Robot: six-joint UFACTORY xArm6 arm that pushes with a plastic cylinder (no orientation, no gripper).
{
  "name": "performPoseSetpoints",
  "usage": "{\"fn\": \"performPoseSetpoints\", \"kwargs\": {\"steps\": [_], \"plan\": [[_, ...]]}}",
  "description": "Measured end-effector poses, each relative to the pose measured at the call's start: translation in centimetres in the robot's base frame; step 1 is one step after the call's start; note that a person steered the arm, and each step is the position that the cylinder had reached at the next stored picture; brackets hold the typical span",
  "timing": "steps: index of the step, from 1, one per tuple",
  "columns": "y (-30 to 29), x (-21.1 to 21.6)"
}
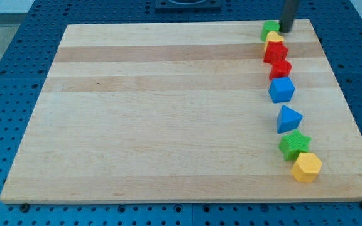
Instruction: Move the green circle towards left
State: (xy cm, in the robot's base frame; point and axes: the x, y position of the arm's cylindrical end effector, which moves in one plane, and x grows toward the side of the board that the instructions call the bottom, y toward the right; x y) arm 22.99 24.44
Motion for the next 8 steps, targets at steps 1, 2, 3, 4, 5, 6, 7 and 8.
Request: {"fn": "performPoseSetpoints", "kwargs": {"steps": [1, 2, 3, 4, 5, 6, 7, 8], "plan": [[-3.6, 0.0], [-12.8, 0.0], [-20.5, 0.0], [-11.9, 0.0], [-10.9, 0.8], [-16.1, 3.6], [-21.0, 4.1], [-25.3, 3.1]]}}
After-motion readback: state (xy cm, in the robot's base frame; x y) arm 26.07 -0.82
